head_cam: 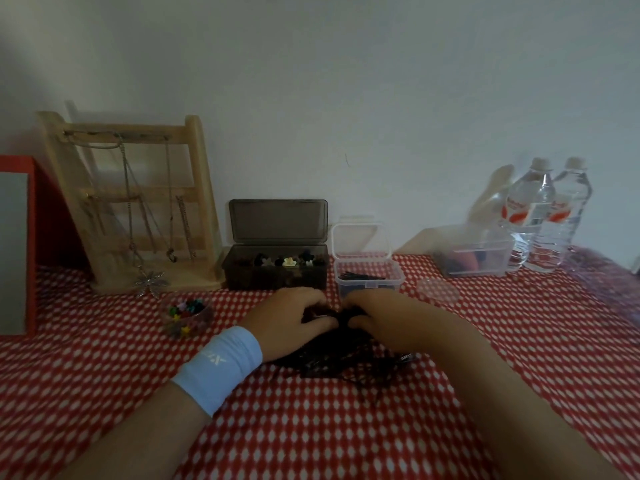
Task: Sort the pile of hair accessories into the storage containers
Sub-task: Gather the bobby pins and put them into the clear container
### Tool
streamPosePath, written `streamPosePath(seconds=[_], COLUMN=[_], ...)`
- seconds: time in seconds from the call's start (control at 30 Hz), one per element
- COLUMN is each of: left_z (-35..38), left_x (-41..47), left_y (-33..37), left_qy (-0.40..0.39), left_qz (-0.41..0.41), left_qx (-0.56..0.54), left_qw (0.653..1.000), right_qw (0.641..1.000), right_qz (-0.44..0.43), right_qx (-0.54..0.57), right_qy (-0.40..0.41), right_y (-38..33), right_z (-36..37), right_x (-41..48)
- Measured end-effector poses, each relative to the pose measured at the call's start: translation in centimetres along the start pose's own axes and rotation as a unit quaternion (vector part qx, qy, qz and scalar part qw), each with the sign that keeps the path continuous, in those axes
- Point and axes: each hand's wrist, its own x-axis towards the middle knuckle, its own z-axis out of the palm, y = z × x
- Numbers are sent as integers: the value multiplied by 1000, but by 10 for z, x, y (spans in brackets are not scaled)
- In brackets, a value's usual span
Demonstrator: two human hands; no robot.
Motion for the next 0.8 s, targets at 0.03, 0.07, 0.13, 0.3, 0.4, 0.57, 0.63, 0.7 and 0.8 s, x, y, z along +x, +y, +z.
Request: streamPosePath(seconds=[0.03,0.07,0.13,0.3,0.4,0.57,0.63,0.7,0.8], left_z=[-1,-1,-2,-7,-12,-26,-32,-41,-55], left_x=[-1,-1,-3,-5,-5,-2,-2,-2,-2], left_y=[2,4,8,14,18,24,26,27,23], left_qy=[15,31,64,79,68,60,47,27,-4], left_qz=[-7,-10,-9,-19,-11,5,-2,-21,-59], left_qx=[-23,-44,-73,-122,-113,-95,-98,-85,-55], left_qw=[1000,998,995,989,991,994,994,996,997], right_qw=[1000,999,997,996,992,988,987,981,969], right_qz=[-7,-16,-43,-44,-34,-41,-40,-44,-43], right_qx=[13,30,53,81,121,150,156,183,233], right_qy=[11,21,32,7,-16,5,24,41,66], right_y=[0,-1,-3,-6,-7,-13,-14,-13,-11], right_z=[-1,-2,-1,1,-2,-1,-2,-2,-4], right_x=[-2,-4,-8,-8,-10,-13,-13,-14,-15])
